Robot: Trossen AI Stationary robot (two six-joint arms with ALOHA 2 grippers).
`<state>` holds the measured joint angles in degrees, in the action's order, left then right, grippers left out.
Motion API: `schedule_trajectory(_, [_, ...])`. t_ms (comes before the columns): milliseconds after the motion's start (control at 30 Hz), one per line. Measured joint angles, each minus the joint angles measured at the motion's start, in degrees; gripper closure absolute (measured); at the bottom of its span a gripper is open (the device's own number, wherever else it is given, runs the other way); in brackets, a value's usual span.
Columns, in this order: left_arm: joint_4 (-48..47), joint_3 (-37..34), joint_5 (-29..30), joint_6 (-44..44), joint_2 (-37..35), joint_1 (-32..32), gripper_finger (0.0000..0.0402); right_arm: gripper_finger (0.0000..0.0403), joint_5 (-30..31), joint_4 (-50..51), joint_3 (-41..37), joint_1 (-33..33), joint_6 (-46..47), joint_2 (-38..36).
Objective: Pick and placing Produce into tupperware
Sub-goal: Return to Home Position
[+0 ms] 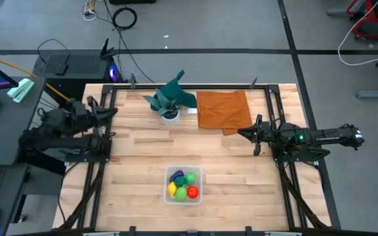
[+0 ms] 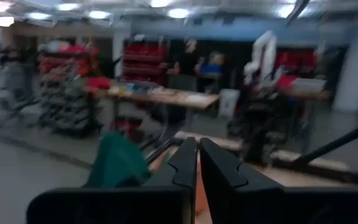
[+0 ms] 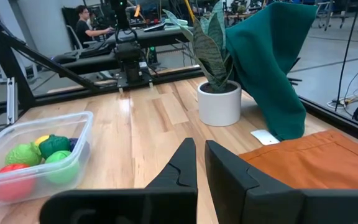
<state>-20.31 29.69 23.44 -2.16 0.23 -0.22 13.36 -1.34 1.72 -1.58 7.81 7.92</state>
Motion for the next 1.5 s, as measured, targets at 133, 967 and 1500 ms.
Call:
schedule_trajectory(133, [9.2, -7.0, -5.2, -0.1, 0.0, 0.0, 0.0379, 0.0402, 0.0, 0.0, 0.0, 0.0, 0.0, 0.4])
schedule_trajectory(967, [31.5, -29.2, -17.0, -3.1, 0.1, 0.1, 0.0389, 0.0401, -0.1, 0.1, 0.1, 0.0, 0.0, 0.5])
schedule_trajectory(1500, [22.8, -29.2, -17.9, -7.7, 0.1, 0.1, 0.0363, 0.0401, -0.1, 0.1, 0.1, 0.0, 0.0, 0.5])
